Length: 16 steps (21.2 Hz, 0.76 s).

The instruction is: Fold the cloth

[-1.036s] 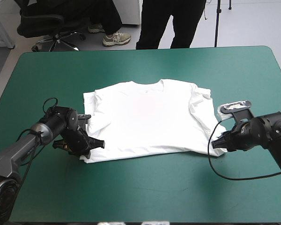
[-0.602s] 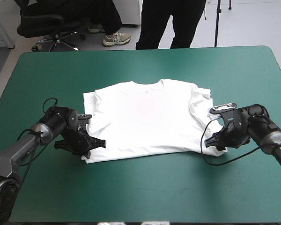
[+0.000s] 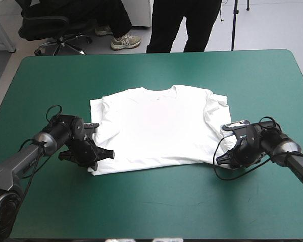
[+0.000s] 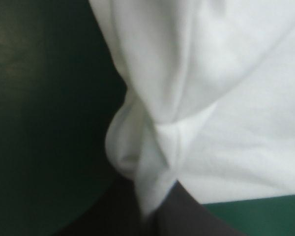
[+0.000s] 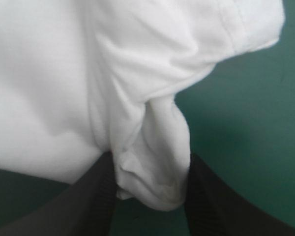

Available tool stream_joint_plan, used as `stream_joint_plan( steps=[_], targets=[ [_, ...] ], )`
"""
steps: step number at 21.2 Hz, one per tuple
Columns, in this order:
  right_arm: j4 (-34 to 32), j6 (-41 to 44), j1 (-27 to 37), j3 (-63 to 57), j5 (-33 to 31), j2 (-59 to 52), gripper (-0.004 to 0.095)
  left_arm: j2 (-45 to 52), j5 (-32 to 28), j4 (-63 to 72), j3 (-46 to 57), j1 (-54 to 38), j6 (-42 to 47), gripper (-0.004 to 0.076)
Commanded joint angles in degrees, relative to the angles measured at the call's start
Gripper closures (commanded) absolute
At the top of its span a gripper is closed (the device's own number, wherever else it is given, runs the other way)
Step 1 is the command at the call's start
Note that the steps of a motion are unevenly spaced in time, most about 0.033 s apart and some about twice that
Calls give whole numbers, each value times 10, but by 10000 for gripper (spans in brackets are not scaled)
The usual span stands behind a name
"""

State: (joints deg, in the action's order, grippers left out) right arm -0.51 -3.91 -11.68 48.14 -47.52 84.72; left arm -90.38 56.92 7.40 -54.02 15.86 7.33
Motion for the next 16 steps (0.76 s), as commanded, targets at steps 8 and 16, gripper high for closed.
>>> stream_joint_plan(
  steps=[8,16],
  targets=[
    [-10,6,2,38,-77,-27,925,41,34,-20,-24,2,-1,741],
    [-3,29,2,147,-144,-101,926,163,88,-17,-90,2,18,741]
  ],
)
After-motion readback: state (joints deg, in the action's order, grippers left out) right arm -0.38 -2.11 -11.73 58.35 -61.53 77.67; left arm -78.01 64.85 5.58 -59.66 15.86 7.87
